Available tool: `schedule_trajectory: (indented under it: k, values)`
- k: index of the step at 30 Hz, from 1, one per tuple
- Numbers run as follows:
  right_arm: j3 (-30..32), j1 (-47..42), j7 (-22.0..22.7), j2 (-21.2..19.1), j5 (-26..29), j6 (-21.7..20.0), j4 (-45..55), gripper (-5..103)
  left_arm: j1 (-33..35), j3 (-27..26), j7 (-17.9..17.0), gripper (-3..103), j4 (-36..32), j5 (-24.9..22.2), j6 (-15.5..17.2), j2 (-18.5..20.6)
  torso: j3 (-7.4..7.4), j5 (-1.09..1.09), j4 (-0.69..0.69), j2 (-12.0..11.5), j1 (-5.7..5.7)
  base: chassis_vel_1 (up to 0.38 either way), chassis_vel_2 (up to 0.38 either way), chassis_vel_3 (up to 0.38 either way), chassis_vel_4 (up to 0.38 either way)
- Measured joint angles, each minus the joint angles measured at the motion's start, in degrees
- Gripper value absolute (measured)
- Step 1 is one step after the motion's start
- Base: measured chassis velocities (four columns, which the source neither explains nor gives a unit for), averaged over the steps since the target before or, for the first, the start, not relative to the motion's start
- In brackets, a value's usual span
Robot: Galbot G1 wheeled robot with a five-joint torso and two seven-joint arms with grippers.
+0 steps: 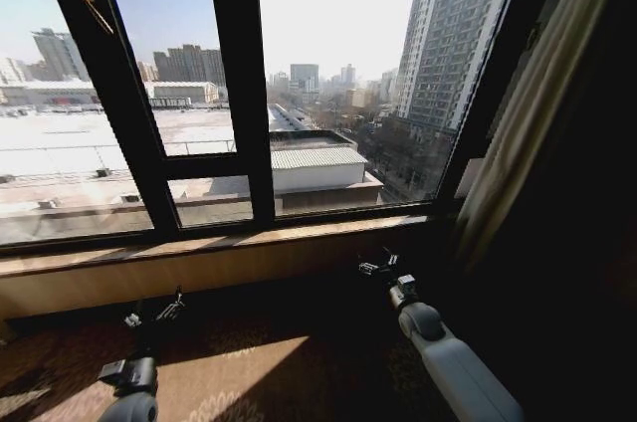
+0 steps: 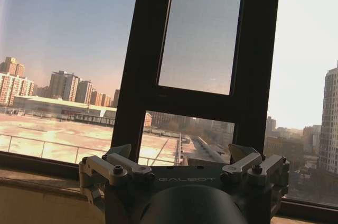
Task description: Open the curtains by pulling them apart, changing their state from closed to fully open.
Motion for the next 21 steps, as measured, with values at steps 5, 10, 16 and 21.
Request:
schedule_trajectory:
  k: [5,10,16,21]
  values:
    - [0.0,0.0,0.0,0.0,0.0,0.0,0.0,100,0.0,0.0,0.0,100,0.0,0.0,0.0,0.0,-0.02,-0.11,0.0,0.0,-0.02,0.193,-0.112,-0.176,0.211]
    - [0.0,0.0,0.0,0.0,0.0,0.0,0.0,100,0.0,0.0,0.0,100,0.0,0.0,0.0,0.0,0.05,-0.08,-0.02,-0.1,0.1,0.0,0.0,0.0,0.0]
    - [0.0,0.0,0.0,0.0,0.0,0.0,0.0,100,0.0,0.0,0.0,100,0.0,0.0,0.0,0.0,0.06,-0.1,-0.01,-0.1,0.17,-0.061,0.074,0.074,-0.055]
    - [0.0,0.0,0.0,0.0,0.0,0.0,0.0,100,0.0,0.0,0.0,100,0.0,0.0,0.0,0.0,0.0,-0.09,-0.01,0.0,0.02,0.023,-0.011,-0.016,0.004]
